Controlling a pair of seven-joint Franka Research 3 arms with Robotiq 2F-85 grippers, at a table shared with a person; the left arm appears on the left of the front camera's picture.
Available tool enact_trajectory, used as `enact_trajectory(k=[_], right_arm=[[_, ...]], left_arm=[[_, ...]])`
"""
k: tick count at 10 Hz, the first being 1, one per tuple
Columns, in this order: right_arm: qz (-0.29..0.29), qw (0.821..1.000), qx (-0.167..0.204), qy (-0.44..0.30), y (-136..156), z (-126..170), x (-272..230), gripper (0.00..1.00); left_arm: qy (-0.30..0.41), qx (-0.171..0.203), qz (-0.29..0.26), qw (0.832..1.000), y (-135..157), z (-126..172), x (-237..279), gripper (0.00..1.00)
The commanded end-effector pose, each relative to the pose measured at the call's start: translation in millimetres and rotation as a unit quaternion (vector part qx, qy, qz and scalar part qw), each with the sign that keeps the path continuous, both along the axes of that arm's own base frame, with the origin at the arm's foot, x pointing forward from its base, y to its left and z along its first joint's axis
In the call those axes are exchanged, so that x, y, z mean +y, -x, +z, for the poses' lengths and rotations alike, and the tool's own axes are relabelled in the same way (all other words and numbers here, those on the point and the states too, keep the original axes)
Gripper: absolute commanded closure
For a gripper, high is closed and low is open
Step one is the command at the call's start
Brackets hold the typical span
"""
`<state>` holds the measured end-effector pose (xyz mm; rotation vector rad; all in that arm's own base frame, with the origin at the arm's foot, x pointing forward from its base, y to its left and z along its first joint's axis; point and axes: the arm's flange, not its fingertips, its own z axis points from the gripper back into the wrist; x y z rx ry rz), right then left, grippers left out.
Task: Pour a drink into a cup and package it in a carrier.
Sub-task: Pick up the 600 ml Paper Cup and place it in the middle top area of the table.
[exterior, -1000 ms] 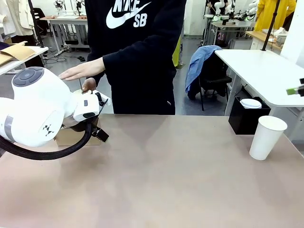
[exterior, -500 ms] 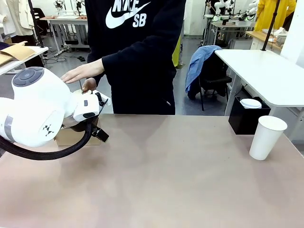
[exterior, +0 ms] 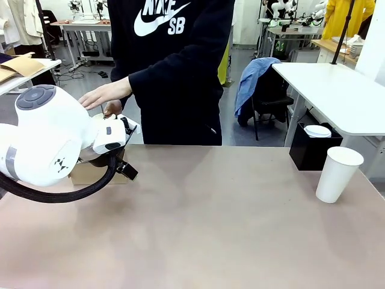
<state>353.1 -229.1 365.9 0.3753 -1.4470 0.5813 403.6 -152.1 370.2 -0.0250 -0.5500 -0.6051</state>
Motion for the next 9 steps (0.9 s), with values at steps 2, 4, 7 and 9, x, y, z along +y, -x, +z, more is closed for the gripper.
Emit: enact_trajectory(k=[2,4,7,9], right_arm=[[0.041,0.998,0.042,-0.001,-10.5,0.5,-7.0,0.00],[0.104,0.989,0.108,-0.002,-23.6,2.0,-10.8,0.00],[0.183,0.966,0.181,-0.037,-31.1,-32.2,-8.4,0.00],[0.209,0.961,0.171,-0.062,-31.8,-57.4,-6.0,0.00]], left_arm=[[0.001,0.000,0.000,1.000,0.1,0.1,0.4,0.00],[0.001,0.000,0.000,1.000,0.1,0.1,0.4,0.00],[0.001,0.000,0.000,1.000,0.1,0.1,0.4,0.00],[0.001,0.000,0.000,1.000,0.1,0.1,0.4,0.00]])
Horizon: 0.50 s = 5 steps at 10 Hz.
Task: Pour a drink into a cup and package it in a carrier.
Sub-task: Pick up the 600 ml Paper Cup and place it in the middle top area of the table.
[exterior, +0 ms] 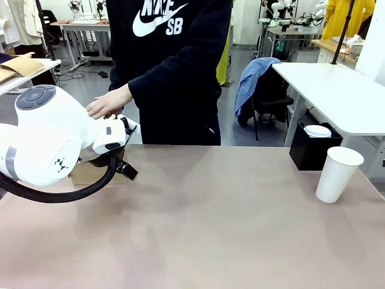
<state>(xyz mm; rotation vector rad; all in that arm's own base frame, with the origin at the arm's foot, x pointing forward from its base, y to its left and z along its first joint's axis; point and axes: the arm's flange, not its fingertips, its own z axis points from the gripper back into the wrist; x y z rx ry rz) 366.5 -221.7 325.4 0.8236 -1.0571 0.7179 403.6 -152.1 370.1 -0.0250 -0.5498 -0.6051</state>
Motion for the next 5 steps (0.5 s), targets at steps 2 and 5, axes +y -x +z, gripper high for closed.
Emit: enact_trajectory(k=[2,5], right_arm=[[-0.006,0.996,-0.057,-0.061,-19.9,-45.0,-0.1,0.00],[-0.018,0.988,-0.134,-0.078,-15.3,-66.6,16.1,0.00]], left_arm=[[0.001,0.000,0.000,1.000,0.1,0.2,0.3,0.00],[0.001,0.000,0.000,1.000,0.1,0.2,0.3,0.00]])
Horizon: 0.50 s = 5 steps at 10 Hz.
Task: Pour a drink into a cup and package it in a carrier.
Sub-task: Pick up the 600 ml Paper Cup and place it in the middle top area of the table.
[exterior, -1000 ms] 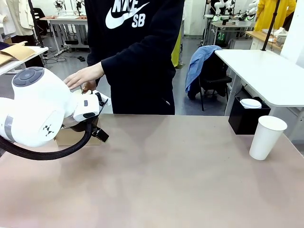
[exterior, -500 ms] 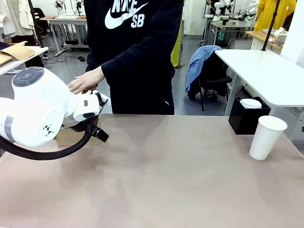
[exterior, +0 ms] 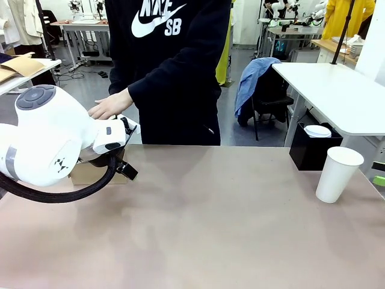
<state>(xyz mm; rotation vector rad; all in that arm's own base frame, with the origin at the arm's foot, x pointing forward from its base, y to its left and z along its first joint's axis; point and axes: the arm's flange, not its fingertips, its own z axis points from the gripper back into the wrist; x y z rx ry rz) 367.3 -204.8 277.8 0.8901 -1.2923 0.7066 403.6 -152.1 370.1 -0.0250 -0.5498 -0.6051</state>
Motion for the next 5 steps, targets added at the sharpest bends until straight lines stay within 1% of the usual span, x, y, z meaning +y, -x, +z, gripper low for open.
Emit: enact_trajectory(k=[1,2,3,5], right_arm=[[-0.010,0.999,-0.054,0.003,-16.5,-24.6,6.2,0.00],[-0.004,0.998,-0.062,0.000,-17.3,-28.2,11.9,0.00],[0.007,0.998,-0.063,0.005,-19.1,-32.5,19.8,0.00],[0.008,0.998,-0.070,0.002,-28.1,-41.4,37.3,0.00]], left_arm=[[0.001,0.000,0.000,1.000,0.0,0.1,0.3,0.00],[0.001,0.000,0.000,1.000,0.0,0.1,0.3,0.00],[0.001,0.000,0.000,1.000,0.0,0.1,0.3,0.00],[0.001,0.000,0.000,1.000,0.0,0.1,0.3,0.00]])
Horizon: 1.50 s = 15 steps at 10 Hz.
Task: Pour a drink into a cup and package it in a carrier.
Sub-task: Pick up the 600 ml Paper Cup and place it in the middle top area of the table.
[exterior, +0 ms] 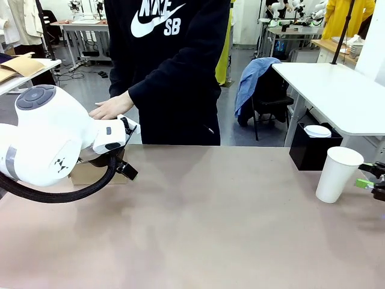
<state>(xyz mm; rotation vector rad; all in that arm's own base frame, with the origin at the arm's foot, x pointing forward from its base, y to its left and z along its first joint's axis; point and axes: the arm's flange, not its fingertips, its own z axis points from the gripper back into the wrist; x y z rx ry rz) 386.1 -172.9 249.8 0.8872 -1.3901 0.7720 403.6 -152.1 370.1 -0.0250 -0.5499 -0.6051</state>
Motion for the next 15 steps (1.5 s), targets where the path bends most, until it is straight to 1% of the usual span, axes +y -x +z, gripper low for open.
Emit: enact_trajectory(k=[1,5,9,10,11,12,15], right_arm=[[-0.008,1.000,-0.012,0.009,-15.0,-19.1,13.4,0.00],[-0.036,0.999,-0.015,-0.002,-37.9,-31.2,37.2,0.00],[-0.032,0.999,-0.005,-0.010,-47.9,-31.5,59.5,0.00],[-0.027,1.000,-0.003,-0.010,-47.9,-31.5,60.0,0.16],[-0.033,0.999,-0.001,-0.019,-46.4,-27.7,53.4,0.20],[-0.013,1.000,0.008,-0.019,-41.0,-31.0,55.3,0.20],[-0.013,1.000,0.008,-0.019,-41.0,-31.0,55.3,0.20]], left_arm=[[0.001,0.000,0.000,1.000,0.1,0.1,0.3,0.00],[0.001,0.000,0.000,1.000,0.1,0.1,0.3,0.00],[0.001,0.000,0.000,1.000,0.1,0.1,0.3,0.00],[0.001,0.000,0.000,1.000,0.1,0.1,0.3,0.00],[0.001,0.000,0.000,1.000,0.1,0.1,0.3,0.00],[0.001,0.000,0.000,1.000,0.1,0.1,0.3,0.00],[0.001,0.000,0.000,1.000,0.1,0.1,0.3,0.00]])
